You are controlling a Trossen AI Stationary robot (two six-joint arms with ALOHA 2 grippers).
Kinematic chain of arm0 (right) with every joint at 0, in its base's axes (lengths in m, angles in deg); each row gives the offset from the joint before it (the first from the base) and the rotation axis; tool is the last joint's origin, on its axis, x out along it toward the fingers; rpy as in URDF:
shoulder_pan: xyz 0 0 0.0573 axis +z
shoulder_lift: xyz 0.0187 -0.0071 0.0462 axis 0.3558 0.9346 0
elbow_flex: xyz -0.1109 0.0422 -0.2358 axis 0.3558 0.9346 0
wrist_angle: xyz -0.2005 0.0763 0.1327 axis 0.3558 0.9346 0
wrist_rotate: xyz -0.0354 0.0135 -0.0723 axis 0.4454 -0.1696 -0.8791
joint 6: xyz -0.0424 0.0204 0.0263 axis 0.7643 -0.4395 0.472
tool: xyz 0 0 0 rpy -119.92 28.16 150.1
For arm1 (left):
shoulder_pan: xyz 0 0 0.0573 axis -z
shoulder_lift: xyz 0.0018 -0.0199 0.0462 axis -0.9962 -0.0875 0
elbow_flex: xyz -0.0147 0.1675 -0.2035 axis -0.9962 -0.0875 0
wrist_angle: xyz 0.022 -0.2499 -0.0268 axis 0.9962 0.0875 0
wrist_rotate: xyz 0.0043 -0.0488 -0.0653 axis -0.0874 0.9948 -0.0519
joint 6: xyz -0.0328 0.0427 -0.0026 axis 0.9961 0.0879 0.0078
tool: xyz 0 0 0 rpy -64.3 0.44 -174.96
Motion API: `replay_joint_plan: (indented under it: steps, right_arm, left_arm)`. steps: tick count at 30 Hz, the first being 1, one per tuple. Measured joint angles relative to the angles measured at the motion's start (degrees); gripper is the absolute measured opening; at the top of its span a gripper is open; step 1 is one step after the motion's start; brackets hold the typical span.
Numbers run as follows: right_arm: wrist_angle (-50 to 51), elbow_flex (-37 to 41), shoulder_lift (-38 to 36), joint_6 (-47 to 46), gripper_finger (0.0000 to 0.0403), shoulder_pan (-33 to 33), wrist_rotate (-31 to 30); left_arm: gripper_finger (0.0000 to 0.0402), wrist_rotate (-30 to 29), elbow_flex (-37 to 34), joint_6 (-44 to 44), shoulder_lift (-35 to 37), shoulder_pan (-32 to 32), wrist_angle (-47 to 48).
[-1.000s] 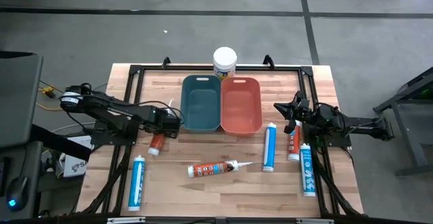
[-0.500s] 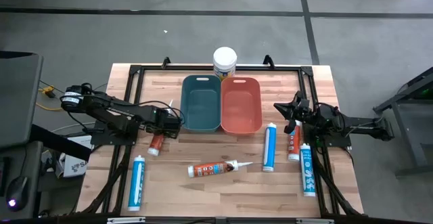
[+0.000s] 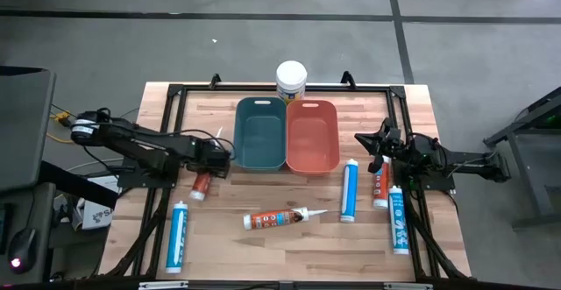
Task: Pick & place silicon tubes, Sealant and Lysol wipes
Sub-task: Put the top left orange sealant into the blue bin
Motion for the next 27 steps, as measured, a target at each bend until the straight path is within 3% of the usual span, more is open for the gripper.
replay_joint_plan:
  steps: [7,18,27]
  right_arm:
    - [0.00,0.00,-0.02,0.00,0.0012,-0.01,0.01]
    - [0.00,0.01,-0.02,-0.01,0.0012,0.00,0.00]
    - [0.01,0.00,-0.02,0.00,0.0012,-0.01,0.00]
  left_arm:
    - [0.0190,-6.57,0.15,-0.25,6.31,1.45,1.97]
    - [0.0188,-34.31,0.21,1.14,18.63,9.52,4.95]
    - [0.0188,-53.52,0.30,3.03,20.47,12.81,4.31]
